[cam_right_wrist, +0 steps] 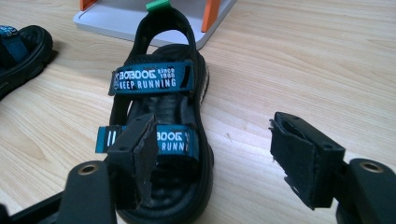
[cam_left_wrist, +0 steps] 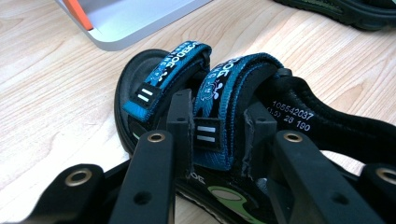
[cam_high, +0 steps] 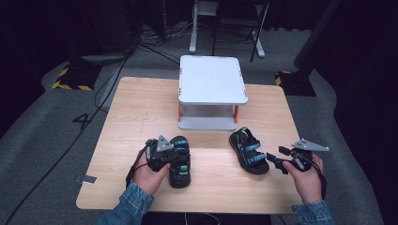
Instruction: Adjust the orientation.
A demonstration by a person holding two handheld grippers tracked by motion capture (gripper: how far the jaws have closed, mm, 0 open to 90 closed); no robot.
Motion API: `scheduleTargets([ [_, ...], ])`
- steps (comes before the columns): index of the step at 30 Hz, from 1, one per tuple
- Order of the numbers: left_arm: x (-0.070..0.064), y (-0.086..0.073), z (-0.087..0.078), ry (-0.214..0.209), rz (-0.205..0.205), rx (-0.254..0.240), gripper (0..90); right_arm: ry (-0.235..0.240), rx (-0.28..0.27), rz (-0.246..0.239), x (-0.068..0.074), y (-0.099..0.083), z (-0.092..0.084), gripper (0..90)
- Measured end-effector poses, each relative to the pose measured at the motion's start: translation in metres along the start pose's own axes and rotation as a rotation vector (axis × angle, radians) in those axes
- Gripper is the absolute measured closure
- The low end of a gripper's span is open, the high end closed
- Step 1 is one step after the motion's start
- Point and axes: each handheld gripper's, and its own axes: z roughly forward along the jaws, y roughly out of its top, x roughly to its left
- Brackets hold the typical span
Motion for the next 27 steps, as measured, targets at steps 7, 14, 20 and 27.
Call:
scheduleTargets([
  [7,0.000,0.015,0.000,0.005,0.009,-0.048,70.6,-0.018,0.004,0.013,-0.003,-0.008,-0.006,32.9],
  [14,0.005,0.039,0.007,-0.010,-0.031,-0.143,70.4,-0.046,0.006,0.037,-0.006,-0.017,-0.016,33.0],
  [20,0.020,0.061,0.028,-0.001,-0.034,-0.187,70.3,-0.038,0.025,0.024,0.003,-0.020,-0.015,33.0],
  [27,0.038,0.072,0.066,0.019,-0.032,-0.193,70.1,-0.038,0.028,0.023,0.007,-0.024,-0.016,33.1],
])
